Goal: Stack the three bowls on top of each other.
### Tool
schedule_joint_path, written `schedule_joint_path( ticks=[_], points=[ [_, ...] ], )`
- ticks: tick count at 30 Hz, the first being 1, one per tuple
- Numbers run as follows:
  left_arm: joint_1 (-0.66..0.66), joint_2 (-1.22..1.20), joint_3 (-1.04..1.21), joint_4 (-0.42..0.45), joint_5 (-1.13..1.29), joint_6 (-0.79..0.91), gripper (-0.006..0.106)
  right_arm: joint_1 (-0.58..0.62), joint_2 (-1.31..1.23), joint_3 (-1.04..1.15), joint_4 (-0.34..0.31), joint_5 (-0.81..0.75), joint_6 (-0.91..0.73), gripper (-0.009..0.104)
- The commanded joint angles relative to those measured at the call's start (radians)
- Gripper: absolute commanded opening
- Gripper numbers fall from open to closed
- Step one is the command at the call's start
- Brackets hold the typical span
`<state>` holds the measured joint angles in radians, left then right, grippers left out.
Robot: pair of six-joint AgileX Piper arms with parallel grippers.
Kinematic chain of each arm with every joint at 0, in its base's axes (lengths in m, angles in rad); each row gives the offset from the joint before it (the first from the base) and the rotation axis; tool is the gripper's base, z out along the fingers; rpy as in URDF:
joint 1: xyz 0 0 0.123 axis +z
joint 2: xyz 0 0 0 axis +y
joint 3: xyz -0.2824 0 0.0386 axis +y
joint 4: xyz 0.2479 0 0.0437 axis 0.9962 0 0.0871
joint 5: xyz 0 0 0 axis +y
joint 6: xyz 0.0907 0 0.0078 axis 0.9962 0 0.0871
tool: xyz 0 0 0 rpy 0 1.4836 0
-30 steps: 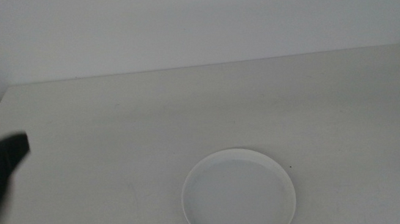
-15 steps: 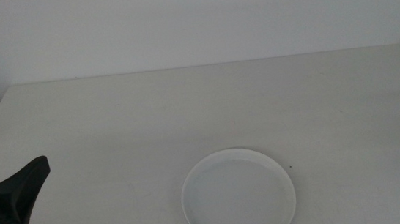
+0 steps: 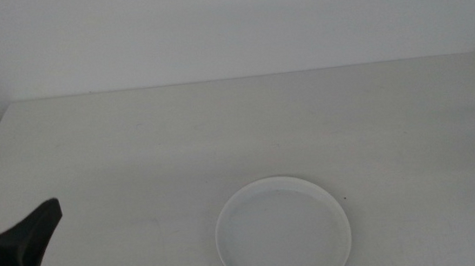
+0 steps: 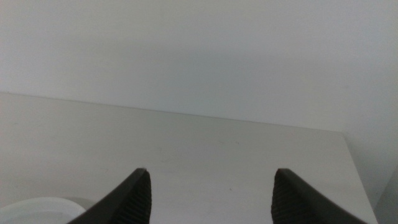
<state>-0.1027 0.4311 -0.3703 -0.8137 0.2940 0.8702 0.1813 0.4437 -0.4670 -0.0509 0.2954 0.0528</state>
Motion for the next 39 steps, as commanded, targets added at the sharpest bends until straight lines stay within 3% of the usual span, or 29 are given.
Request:
schedule_joint_path(
  ticks=[1, 10, 23, 34, 39],
  points=[
    [-0.007, -0.022, -0.009, -0.011, -0.059, -0.004, 0.092, -0.008, 0.008, -0.023, -0.013, -0.076, -0.011, 0.049],
    [-0.007, -0.222, 0.118, 0.179, -0.143, -0.004, 0.092, -0.009, -0.083, 0.032, 0.006, -0.132, -0.011, 0.049],
    [-0.007, -0.37, 0.303, 0.113, -0.164, -0.004, 0.092, -0.134, -0.431, 0.412, 0.02, -0.121, -0.011, 0.049],
    [-0.007, -0.459, 0.354, 0.103, -0.17, -0.004, 0.092, -0.149, -0.481, 0.468, 0.011, -0.13, -0.011, 0.049],
    [-0.007, -0.459, 0.354, 0.035, -0.17, -0.004, 0.092, -0.149, -0.481, 0.468, 0.012, -0.13, -0.011, 0.049]
  ],
)
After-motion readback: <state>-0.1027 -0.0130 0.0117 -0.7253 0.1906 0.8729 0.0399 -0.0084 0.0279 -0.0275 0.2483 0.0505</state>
